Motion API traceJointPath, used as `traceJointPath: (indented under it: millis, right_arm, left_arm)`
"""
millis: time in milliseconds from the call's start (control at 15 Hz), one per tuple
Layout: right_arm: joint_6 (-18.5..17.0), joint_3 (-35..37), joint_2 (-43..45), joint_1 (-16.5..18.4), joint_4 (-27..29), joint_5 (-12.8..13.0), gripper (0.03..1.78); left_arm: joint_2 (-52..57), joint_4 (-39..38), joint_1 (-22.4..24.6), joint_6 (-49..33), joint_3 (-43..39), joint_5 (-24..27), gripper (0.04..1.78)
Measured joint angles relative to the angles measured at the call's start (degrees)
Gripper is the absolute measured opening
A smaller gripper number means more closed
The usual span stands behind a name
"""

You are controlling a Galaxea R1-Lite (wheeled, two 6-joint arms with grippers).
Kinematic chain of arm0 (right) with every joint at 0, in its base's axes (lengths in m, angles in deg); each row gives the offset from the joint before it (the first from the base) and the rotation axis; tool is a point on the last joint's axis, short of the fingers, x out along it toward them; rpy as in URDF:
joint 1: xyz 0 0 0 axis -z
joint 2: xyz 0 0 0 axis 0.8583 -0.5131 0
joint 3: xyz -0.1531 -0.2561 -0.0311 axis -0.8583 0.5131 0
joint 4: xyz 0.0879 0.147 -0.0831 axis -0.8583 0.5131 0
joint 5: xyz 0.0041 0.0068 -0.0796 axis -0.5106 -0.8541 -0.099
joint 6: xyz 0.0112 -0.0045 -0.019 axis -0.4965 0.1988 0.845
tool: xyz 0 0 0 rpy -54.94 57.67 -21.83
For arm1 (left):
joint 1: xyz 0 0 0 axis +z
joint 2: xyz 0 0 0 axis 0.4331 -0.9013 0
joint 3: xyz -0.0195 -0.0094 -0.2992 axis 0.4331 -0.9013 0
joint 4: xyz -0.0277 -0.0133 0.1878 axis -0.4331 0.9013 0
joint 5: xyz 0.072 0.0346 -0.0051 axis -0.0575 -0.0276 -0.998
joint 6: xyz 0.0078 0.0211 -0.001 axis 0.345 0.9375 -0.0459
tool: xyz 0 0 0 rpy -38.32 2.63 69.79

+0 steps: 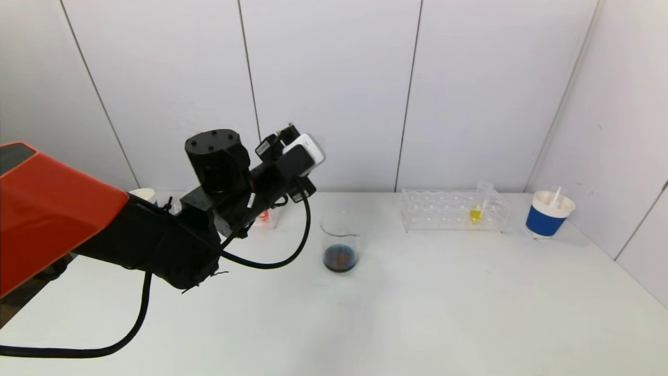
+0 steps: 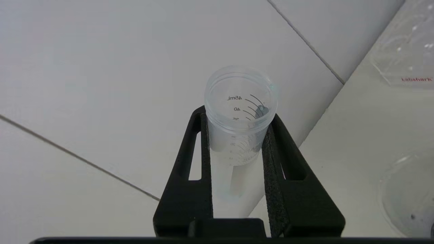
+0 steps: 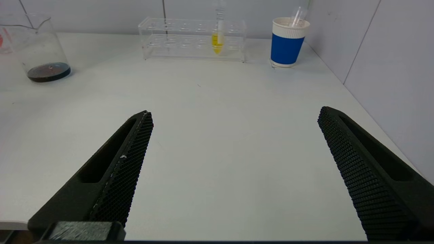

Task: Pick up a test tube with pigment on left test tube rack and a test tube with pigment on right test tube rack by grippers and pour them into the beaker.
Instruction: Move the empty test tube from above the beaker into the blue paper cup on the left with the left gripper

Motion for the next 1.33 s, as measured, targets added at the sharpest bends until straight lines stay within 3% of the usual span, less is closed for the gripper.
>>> traceJointPath:
  millis: [333, 867, 1000, 1333]
  right_arm:
    - [0.0, 0.0, 0.0, 0.0, 0.0, 0.0, 1.77]
    - [0.0, 0.0, 0.0, 0.0, 0.0, 0.0, 1.77]
    - [0.0, 0.0, 0.0, 0.0, 0.0, 0.0, 1.77]
    - [0.0, 0.0, 0.0, 0.0, 0.0, 0.0, 1.77]
  left_arm:
    - [3.45, 3.0, -0.68, -10.78, 1.18, -10.33, 0.44]
    - [7.95, 16.63, -0.16, -21.64, 10.47, -26.97, 0.44]
    - [8.5, 18.1, 1.99, -22.58, 12.96, -30.28, 0.44]
    - [10.42, 21.05, 10.78, -22.6, 14.64, -31.57, 0.44]
